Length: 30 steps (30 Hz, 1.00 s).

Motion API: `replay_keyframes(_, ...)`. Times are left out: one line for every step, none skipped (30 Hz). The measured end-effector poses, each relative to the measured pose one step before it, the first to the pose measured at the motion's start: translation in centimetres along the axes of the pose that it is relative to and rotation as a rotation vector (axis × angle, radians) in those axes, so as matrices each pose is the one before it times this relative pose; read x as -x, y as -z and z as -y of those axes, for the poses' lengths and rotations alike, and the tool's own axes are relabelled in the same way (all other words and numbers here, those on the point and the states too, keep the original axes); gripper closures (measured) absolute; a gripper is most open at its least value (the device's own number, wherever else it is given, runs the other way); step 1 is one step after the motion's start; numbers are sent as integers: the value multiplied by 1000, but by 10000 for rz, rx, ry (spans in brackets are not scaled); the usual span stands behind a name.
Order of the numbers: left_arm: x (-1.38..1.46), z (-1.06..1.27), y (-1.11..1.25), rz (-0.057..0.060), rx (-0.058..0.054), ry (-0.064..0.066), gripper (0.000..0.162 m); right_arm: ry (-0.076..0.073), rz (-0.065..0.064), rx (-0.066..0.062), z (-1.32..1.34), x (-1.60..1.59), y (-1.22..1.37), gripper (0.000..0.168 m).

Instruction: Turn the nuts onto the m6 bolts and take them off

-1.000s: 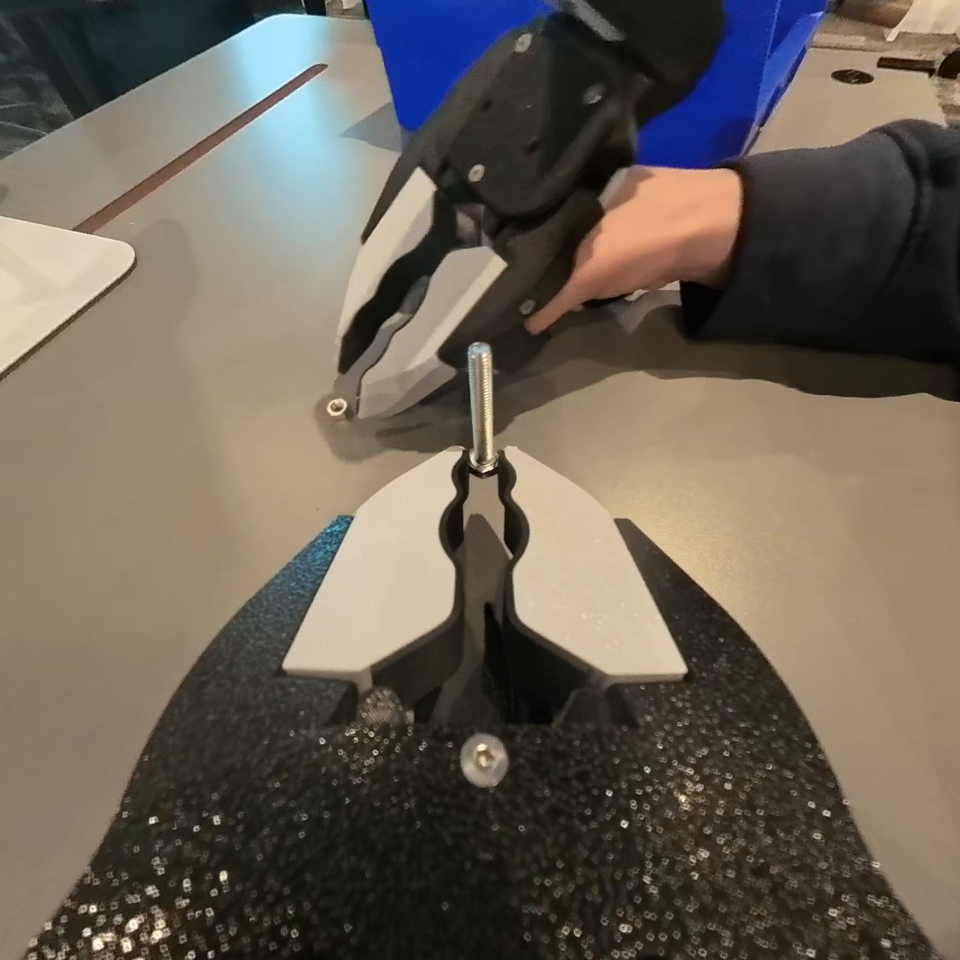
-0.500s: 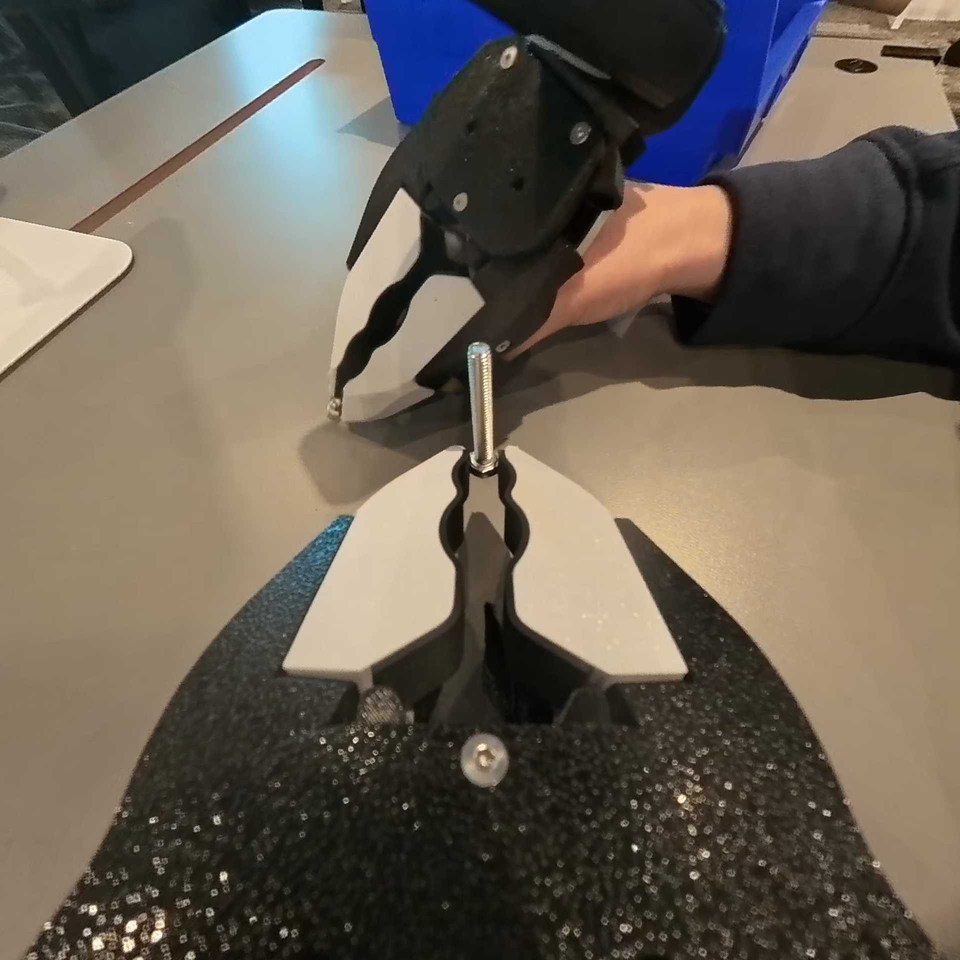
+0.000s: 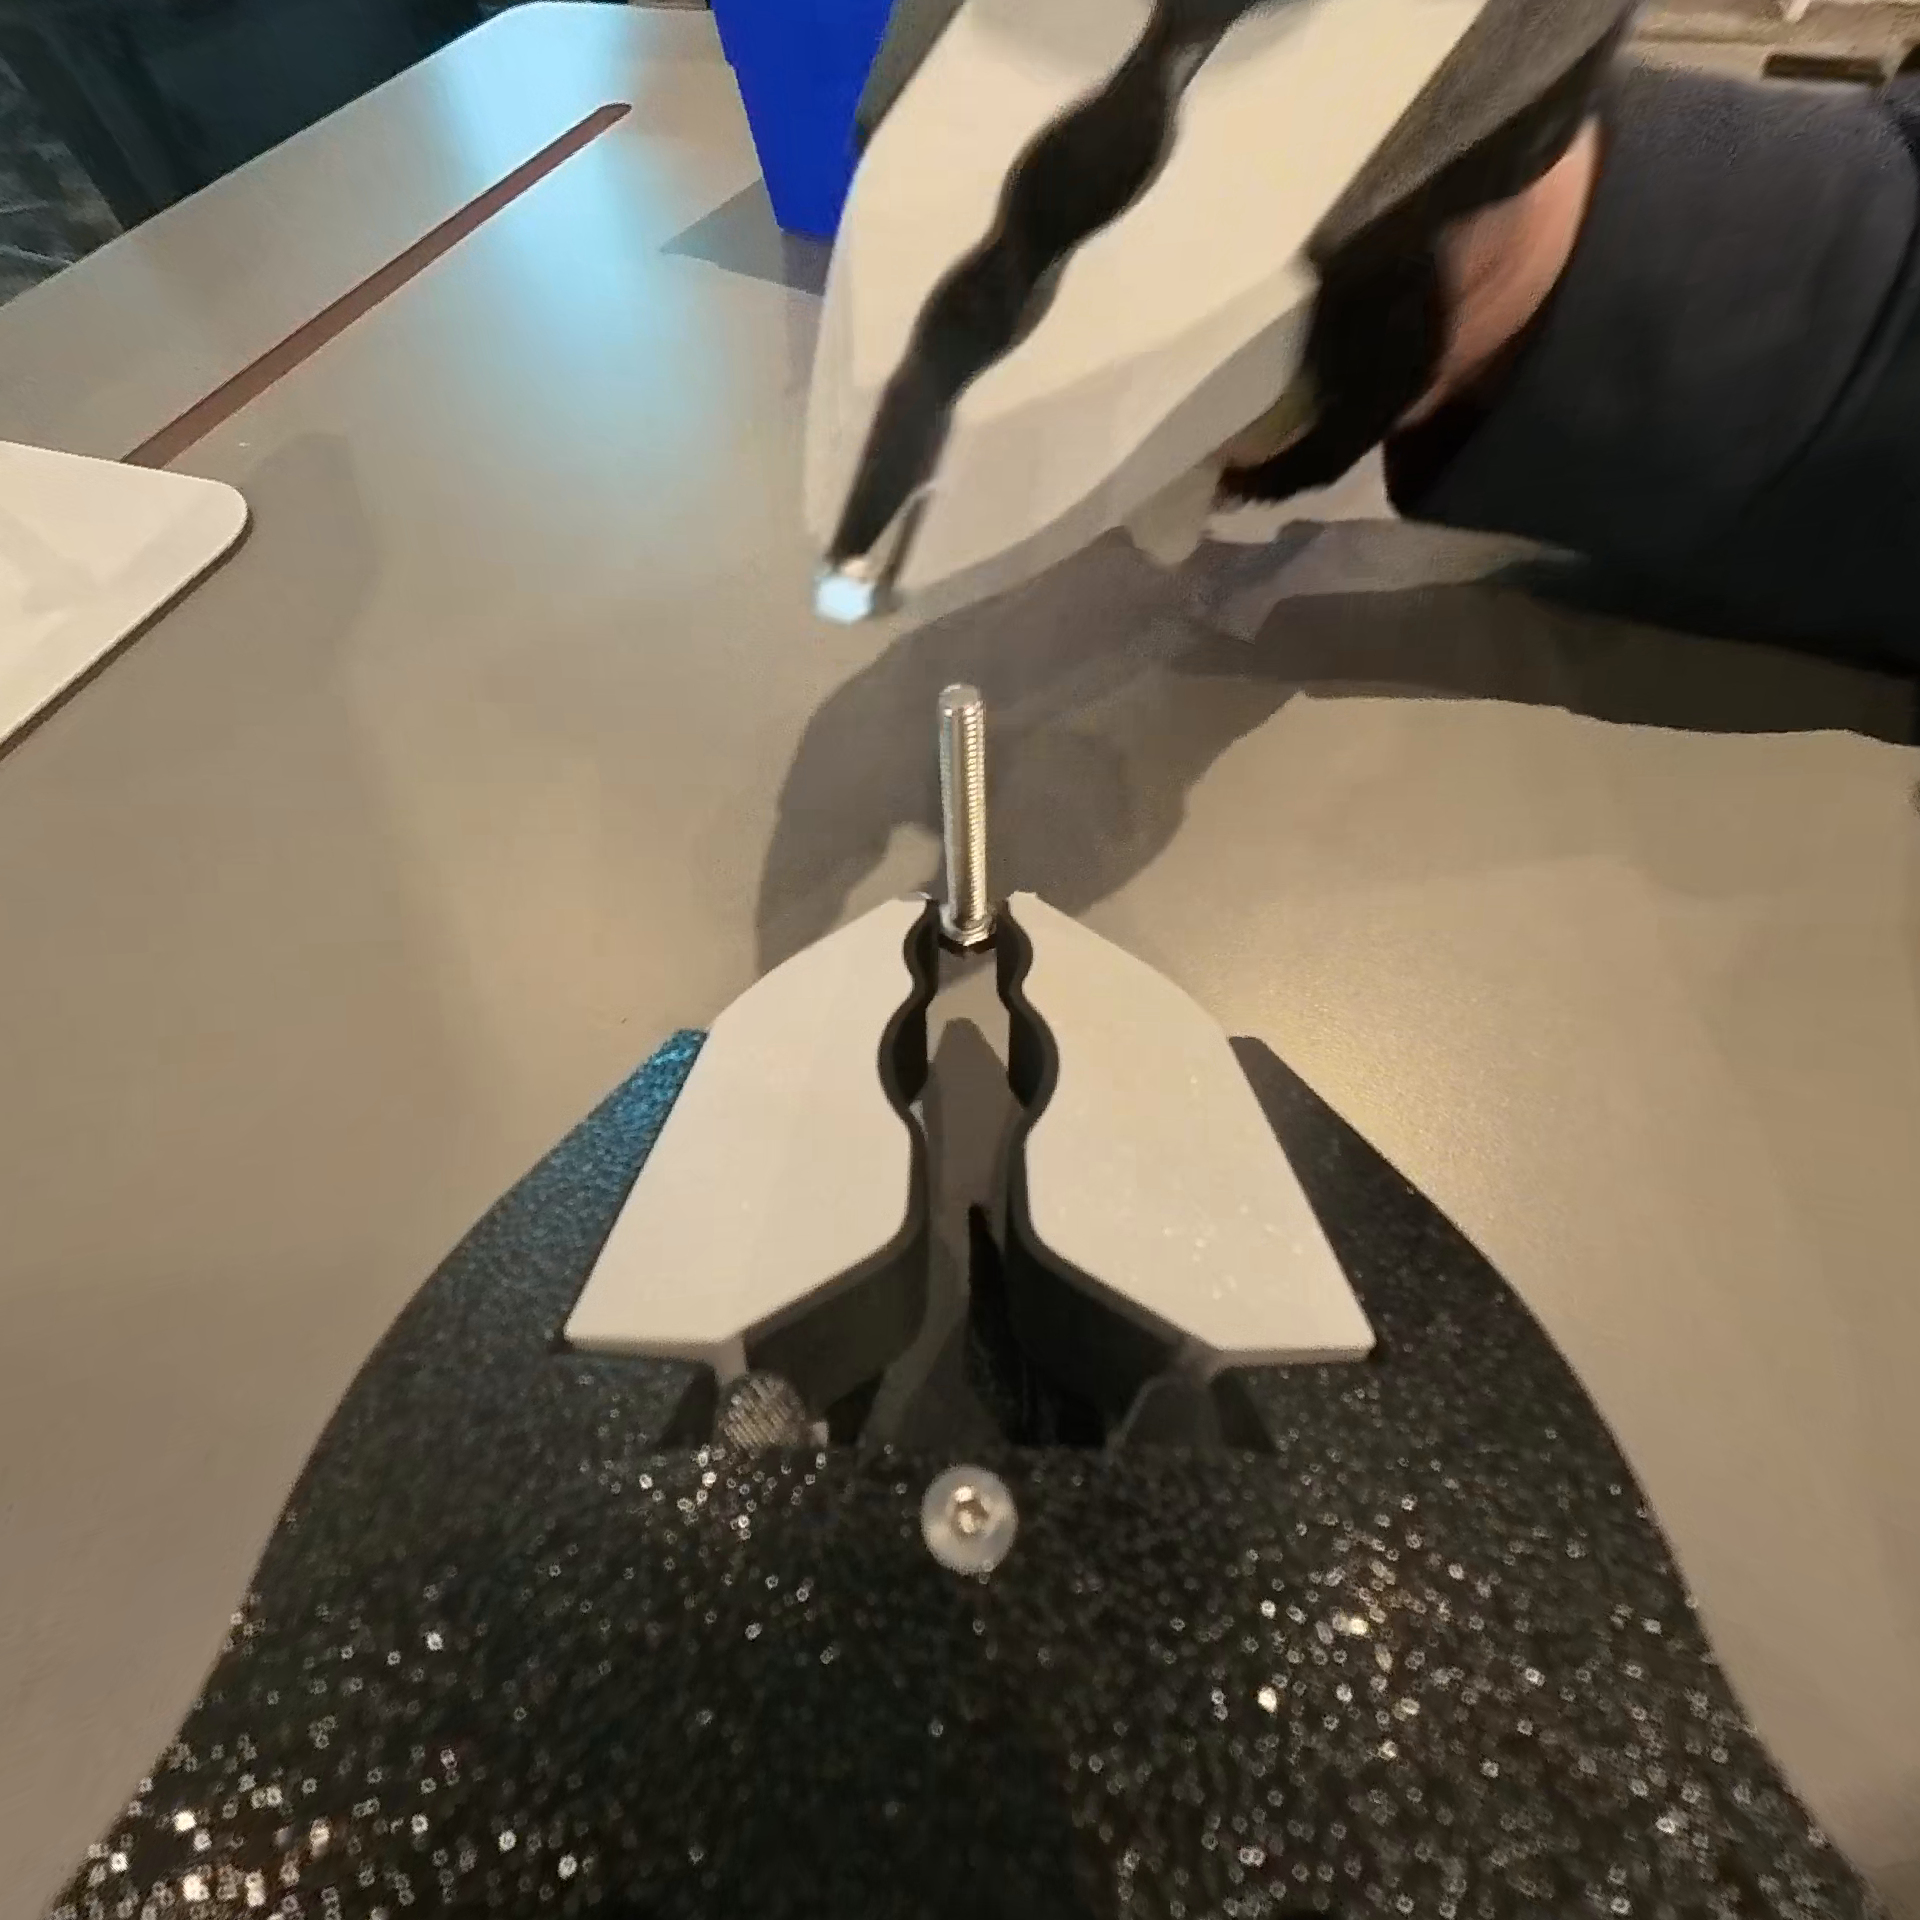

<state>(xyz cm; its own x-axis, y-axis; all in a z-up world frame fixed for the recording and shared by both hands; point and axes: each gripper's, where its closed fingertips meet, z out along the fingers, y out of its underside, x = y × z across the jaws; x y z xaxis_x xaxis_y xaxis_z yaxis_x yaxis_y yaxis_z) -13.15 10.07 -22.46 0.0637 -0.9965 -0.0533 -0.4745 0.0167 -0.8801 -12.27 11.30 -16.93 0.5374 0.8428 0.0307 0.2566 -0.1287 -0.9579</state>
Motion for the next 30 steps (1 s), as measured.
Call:
replay_keyframes(-40,-19,-14,-11,19,-23,152,84,224,-46,321,450,162,159)
replay_keyframes(-35,-25,-11,-8,24,-26,152,55,49,62,107,200,68,159)
replay_keyframes(-31,-34,-22,-6,28,-28,152,103,75,170,-91,229,0,159)
replay_keyframes(-36,-28,-21,-10,34,-28,152,138,62,198,-175,234,-39,159)
replay_keyframes(-56,-53,-32,-18,44,-33,152,115,-12,176,-146,136,-68,159)
replay_keyframes(-44,-50,-39,-12,46,-37,152,91,25,139,-112,155,-79,159)
replay_keyframes(-28,-39,-28,7,41,-37,152,70,92,101,-57,246,-86,159)
replay_keyframes(-34,-46,-40,5,44,-36,152,41,38,84,-45,145,-74,159)
replay_keyframes(-21,-48,-34,2,41,-28,152,42,54,80,-64,148,-72,159)
replay_keyframes(-15,-35,-20,3,30,-21,152,36,70,65,-45,158,-55,159)
replay_keyframes(-22,-24,-11,0,25,-15,152,23,17,70,-79,76,-41,159)
replay_keyframes(1,-18,-10,4,16,-10,152,29,-17,92,-101,14,-42,159)
replay_keyframes(-1,-4,-8,6,11,-3,152,47,-8,94,-112,23,-40,159)
replay_keyframes(-1,-20,-11,0,16,-1,152,40,-50,54,-55,-24,-27,159)
replay_keyframes(-9,-8,0,0,10,-2,152,23,-23,17,-4,-6,-18,159)
replay_keyframes(-11,-16,0,-3,6,-4,152,9,26,24,-25,55,-14,159)
replay_keyframes(-8,-12,-4,-1,17,-6,152,9,-17,9,-10,-4,-17,159)
replay_keyframes(-7,-31,-19,0,23,-8,152,5,-13,21,-31,-24,-2,159)
replay_keyframes(-14,-17,-21,1,23,-10,152,-2,13,18,-36,17,-8,159)
replay_keyframes(-15,-31,-18,0,23,-11,152,-10,-10,25,-43,-17,-8,159)
replay_keyframes(-17,-22,-7,-3,19,-12,152,-11,-6,20,-29,-3,-2,159)
replay_keyframes(-14,-14,-11,-1,13,-13,152,-9,22,16,-15,31,-1,159)
replay_keyframes(-11,-10,-13,3,10,-10,152,3,-5,24,-22,0,1,159)
replay_keyframes(-2,-7,-2,-2,10,-1,152,1,-22,14,-26,-36,1,159)
replay_keyframes(-18,-16,-6,-7,10,-3,152,-9,12,6,-16,23,0,159)
replay_keyframes(-6,-15,-12,0,13,-8,152,-13,0,25,-27,6,5,159)
replay_keyframes(-4,-14,-18,1,17,-10,152,-15,-7,34,-37,-12,7,158)
replay_keyframes(-17,-29,-17,2,23,-17,152,-22,22,40,-35,30,16,159)
replay_keyframes(-28,-37,-37,2,36,-33,152,-34,21,69,-63,30,13,159)
replay_keyframes(-46,-63,-43,9,49,-55,152,-21,20,88,-80,46,20,159)
